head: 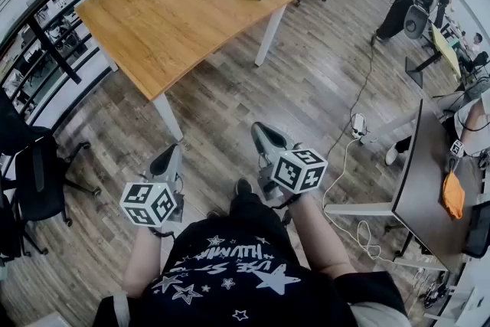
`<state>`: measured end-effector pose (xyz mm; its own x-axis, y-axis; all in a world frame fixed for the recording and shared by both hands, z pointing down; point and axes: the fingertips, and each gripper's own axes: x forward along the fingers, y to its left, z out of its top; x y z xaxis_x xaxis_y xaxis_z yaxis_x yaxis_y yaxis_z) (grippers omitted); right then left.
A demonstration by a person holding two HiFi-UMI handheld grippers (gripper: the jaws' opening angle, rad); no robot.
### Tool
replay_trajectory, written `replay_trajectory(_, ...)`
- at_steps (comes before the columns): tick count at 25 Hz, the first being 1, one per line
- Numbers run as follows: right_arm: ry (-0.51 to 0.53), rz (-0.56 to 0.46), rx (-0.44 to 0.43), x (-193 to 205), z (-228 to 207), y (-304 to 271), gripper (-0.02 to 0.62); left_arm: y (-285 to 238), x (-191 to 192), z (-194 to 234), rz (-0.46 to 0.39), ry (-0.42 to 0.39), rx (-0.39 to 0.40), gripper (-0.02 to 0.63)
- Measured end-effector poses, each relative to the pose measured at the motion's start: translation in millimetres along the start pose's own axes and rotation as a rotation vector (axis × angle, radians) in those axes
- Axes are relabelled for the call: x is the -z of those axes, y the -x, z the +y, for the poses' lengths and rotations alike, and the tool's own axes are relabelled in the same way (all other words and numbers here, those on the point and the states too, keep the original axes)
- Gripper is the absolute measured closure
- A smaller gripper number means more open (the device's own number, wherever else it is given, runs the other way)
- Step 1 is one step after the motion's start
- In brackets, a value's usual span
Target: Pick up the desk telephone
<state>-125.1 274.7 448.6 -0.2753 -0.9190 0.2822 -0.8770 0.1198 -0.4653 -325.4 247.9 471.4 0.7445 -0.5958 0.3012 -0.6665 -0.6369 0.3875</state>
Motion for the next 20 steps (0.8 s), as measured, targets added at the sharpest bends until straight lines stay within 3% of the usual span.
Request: replay_trajectory(20,0.014,0.021,-0.015,16.7,6.0,-10.3,0.594,12.2,16.6,19.1,-0.003,0.042,-0.04,0.604)
